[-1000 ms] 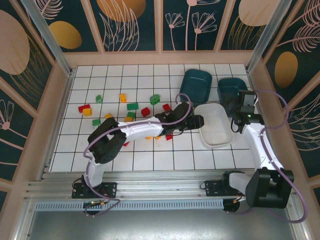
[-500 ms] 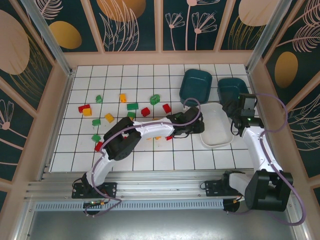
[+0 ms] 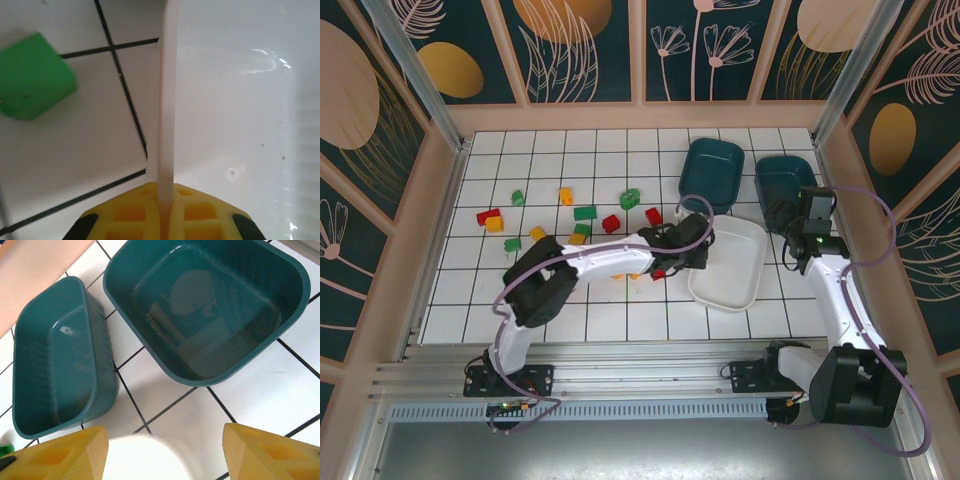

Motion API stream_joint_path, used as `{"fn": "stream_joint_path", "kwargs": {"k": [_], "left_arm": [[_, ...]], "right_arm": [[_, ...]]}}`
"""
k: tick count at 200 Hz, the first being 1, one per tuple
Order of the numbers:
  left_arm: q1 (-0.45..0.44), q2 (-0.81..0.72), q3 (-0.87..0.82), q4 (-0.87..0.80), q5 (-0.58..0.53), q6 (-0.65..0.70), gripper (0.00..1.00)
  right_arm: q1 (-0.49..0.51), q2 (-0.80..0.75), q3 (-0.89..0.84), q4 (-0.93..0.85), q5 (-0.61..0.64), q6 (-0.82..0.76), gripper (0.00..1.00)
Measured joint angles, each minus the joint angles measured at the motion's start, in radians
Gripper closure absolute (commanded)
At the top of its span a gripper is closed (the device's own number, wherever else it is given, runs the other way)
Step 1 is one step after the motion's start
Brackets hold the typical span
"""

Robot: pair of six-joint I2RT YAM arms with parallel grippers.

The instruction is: Sort the legos into containers by color

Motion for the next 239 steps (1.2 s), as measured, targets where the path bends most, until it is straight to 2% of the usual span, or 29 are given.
{"fn": "stream_joint_path", "kwargs": {"k": [16,30,50,70,86,108,136,170,220,239], "left_arm": [[0.016,-0.104,-0.039,-0.017,-0.010,0.045,1.00],[0.068,-0.198,-0.071,-0.016,0.014,0.076,1.00],[0.220,-0.302,-0.083,-0.012,0.034,0.130,1.00],[0.375,-0.314,-0.019,-0.032,0.025,0.192,1.00],[0.479,-0.256,0.084,-0.057,0.021,0.245,1.00],[0.570,-0.145,0.219,-0.078,0.019,0.301,1.00],[0.647,0.034,0.415,-0.142,0.019,0.361,1.00],[0.717,0.276,0.702,-0.242,0.020,0.404,1.00],[0.798,0.390,0.749,-0.300,0.019,0.443,1.00],[0.808,0.408,0.749,-0.303,0.011,0.462,1.00]], "right_arm": [[0.000,0.002,0.017,0.001,-0.007,-0.001,0.37],[-0.005,0.015,0.043,0.009,-0.011,-0.006,0.37],[-0.021,0.060,0.080,0.046,-0.033,-0.006,0.37],[-0.020,0.131,0.100,0.090,-0.076,0.000,0.34],[0.008,0.220,0.129,0.114,-0.098,0.001,0.31],[0.063,0.356,0.207,0.119,-0.116,-0.008,0.30],[0.114,0.519,0.334,0.120,-0.115,-0.031,0.30],[0.122,0.671,0.457,0.113,-0.103,-0.053,0.34],[0.163,0.805,0.511,0.098,-0.083,-0.079,0.41],[0.184,0.826,0.511,0.097,-0.085,-0.079,0.49]]}}
